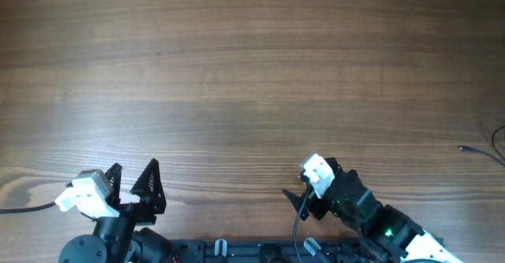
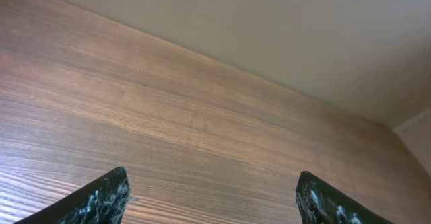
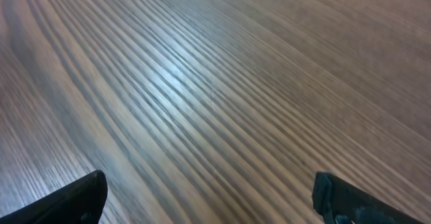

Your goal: Untangle cables

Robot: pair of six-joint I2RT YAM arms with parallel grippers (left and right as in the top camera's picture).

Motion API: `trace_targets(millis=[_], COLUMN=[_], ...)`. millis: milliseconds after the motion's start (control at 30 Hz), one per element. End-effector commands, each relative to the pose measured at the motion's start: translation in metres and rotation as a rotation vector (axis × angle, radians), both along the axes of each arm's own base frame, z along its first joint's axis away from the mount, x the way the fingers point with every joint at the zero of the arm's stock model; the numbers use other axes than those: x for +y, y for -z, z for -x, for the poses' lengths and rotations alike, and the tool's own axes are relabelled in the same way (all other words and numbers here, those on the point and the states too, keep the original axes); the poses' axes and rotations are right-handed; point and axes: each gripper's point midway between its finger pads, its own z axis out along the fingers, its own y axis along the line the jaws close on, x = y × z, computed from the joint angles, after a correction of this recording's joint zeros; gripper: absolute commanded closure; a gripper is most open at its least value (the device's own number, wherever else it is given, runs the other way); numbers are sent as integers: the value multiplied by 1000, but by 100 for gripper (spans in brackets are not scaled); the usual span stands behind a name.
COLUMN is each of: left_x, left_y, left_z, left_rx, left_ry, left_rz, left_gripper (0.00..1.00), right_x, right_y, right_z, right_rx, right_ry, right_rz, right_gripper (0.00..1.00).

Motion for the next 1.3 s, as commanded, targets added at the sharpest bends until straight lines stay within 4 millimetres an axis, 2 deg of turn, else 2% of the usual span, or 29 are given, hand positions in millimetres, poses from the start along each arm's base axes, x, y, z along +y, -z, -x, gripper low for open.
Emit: trace_targets(millis=[0, 100, 400, 600, 767, 867, 1133, 1267], left_x=[4, 4, 4, 4, 4, 4, 4, 4], left_y=[-2, -2, -2, -2, -2, -2, -2, -2], left_z=[1, 1, 1, 1, 1, 1, 1, 1], left_rx=[-11, -11, -11, -11, -11, -11, -11, -11], left_ry=[-20, -20, -20, -20, -20, -20, -19, -19], left_rz=[-1, -1, -1, -1, -1, -1, 0, 0], left_gripper=[19, 19, 19, 19, 19, 19, 19, 19], right_x=[-8, -12, -28, -56, -88, -111, -169, -173], right_y=[-2, -11, -60, -84, -104, -111, -110, -110], right_z=[1, -1, -25, -42, -55, -61, -71, -71], right_rx=[-9, -37, -204, -303, -398, -439, -473, -476], right_ry=[30, 46, 163, 297, 436, 533, 777, 795], right_rz=[-8, -35, -180, -234, -264, -261, -207, -203], right_gripper=[0, 0, 0, 0, 0, 0, 0, 0])
